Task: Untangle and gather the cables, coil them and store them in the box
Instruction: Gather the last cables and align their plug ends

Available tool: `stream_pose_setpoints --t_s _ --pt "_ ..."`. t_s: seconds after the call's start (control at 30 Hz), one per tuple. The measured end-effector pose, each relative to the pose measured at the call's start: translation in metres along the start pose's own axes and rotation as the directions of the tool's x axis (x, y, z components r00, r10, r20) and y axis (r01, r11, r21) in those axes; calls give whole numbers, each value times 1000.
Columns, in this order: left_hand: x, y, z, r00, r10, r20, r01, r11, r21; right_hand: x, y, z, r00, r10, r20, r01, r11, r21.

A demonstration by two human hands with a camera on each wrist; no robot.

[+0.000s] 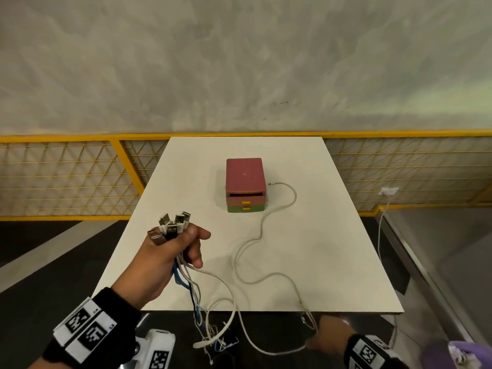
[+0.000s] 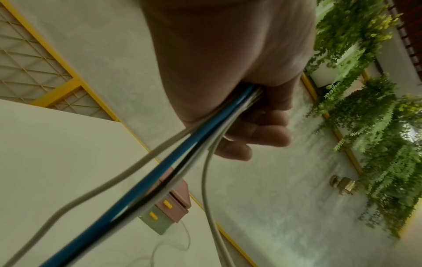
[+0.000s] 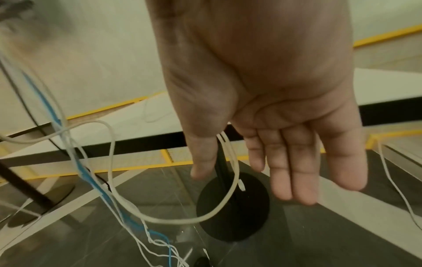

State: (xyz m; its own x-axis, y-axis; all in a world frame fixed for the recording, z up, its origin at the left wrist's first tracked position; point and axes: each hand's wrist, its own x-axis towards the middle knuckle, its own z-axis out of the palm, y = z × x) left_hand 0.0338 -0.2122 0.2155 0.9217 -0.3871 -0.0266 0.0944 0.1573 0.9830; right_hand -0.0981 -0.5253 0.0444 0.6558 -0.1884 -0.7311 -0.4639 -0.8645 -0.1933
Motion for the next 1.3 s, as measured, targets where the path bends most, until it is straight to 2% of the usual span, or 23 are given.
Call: stream_pose_setpoints --t_s 0.1,0.27,0.47,0.5,0.53,0.63,0.7,0.73,0.83,0.9,0.93,1.0,1.07,1.17,1.23,1.3 --pt "-4 -2 7 1000 4 7 -5 998 63 3 -4 9 997 -58 -50 61 996 67" --pt "-2 8 -1 999 44 -28 -42 997 60 1 -10 3 984 -140 -114 156 977 148" --pt "-4 13 -3 1000 30 6 -30 986 164 -35 -25 -44 968 -128 -216 162 975 151" --pt "-4 12 -1 1000 16 17 -19 982 188 -43 -29 -57 963 -138 -231 184 964 194" --pt "-5 11 1 1000 5 22 -10 976 216 -50 -33 -68 964 -136 -230 207 925 320" --pt "-7 6 12 1000 1 29 -9 959 282 -68 -44 -103 973 -123 -195 225 697 681" --pt "-6 1 19 999 -14 47 -1 953 301 -77 -51 -122 970 -128 -208 242 609 756" --pt "-6 -1 22 998 -30 49 13 951 309 -82 -53 -130 966 -139 -216 256 605 754" --pt "-7 -9 26 995 -84 50 63 941 331 -86 -52 -134 950 -271 -157 299 630 717" --pt "-9 -15 24 994 -101 50 79 937 339 -87 -53 -117 923 -384 -18 290 665 688" --pt "-10 -18 22 993 -109 46 86 935 343 -86 -56 -104 906 -418 60 288 716 636" --pt "-13 -23 18 991 -126 35 106 931 350 -80 -59 -75 878 -425 218 303 848 434" --pt "-14 -27 14 990 -138 28 120 930 348 -67 -59 -53 893 -338 296 284 935 212" --pt "-15 -30 12 989 -143 28 126 934 335 -42 -50 -34 954 -171 246 163 985 54" --pt "-16 -30 12 990 -141 33 122 937 328 -21 -38 -16 968 -163 189 155 986 57" --pt "-17 -31 13 987 -152 43 129 933 334 -9 -30 1 961 -197 194 186 980 75"
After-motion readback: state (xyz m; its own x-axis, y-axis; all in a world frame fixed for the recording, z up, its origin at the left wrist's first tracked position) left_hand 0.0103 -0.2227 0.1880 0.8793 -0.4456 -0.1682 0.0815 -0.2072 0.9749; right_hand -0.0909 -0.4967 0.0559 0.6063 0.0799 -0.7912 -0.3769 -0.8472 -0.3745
